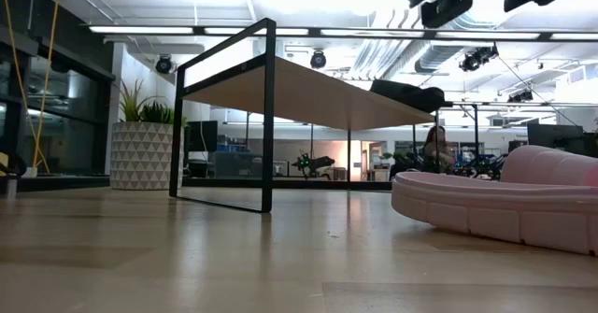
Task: Pick and place slides into the shelf
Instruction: Put the black slide on the shelf
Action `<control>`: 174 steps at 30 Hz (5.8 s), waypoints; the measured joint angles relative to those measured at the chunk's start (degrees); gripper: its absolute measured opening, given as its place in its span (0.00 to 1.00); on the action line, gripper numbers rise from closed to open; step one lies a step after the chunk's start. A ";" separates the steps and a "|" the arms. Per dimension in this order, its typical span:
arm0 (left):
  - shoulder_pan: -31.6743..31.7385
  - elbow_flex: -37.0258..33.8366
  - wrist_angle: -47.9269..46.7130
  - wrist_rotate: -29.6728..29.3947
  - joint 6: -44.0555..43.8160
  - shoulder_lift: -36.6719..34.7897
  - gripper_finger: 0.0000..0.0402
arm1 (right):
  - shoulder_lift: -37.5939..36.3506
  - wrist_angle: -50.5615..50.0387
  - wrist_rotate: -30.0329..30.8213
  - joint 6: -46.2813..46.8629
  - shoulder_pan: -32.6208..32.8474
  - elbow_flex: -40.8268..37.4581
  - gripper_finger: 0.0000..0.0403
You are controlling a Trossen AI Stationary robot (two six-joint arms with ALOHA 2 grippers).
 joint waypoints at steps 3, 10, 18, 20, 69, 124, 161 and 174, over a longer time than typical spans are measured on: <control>0.74 0.00 0.52 -0.01 1.30 0.00 0.00 | 0.00 -0.51 0.57 -0.70 0.81 0.00 0.48; 0.85 0.00 2.14 0.57 4.54 0.00 0.00 | 0.00 -0.66 1.45 -1.21 1.18 0.00 0.48; 2.71 0.00 5.06 1.42 6.38 0.00 0.00 | 0.00 -0.64 2.39 -1.22 1.18 0.00 0.48; 3.46 0.00 5.13 1.88 7.16 0.00 0.00 | 0.00 -0.66 2.38 -1.22 1.18 0.00 0.48; 3.58 -0.06 -2.23 -13.92 5.34 -0.29 0.37 | -0.13 -2.24 10.88 -6.81 1.13 -0.07 0.10; 3.53 18.97 -29.93 -6.63 -49.75 -3.69 0.09 | -9.04 -17.47 92.21 -2.87 31.07 -0.02 0.09; 3.53 18.95 -29.90 -3.65 -50.32 -3.69 0.01 | 8.24 -21.43 84.96 23.92 15.64 -0.07 0.09; 3.56 18.94 -29.90 -3.66 -50.32 -3.69 0.01 | 8.31 -22.82 82.87 29.09 12.66 -0.07 0.09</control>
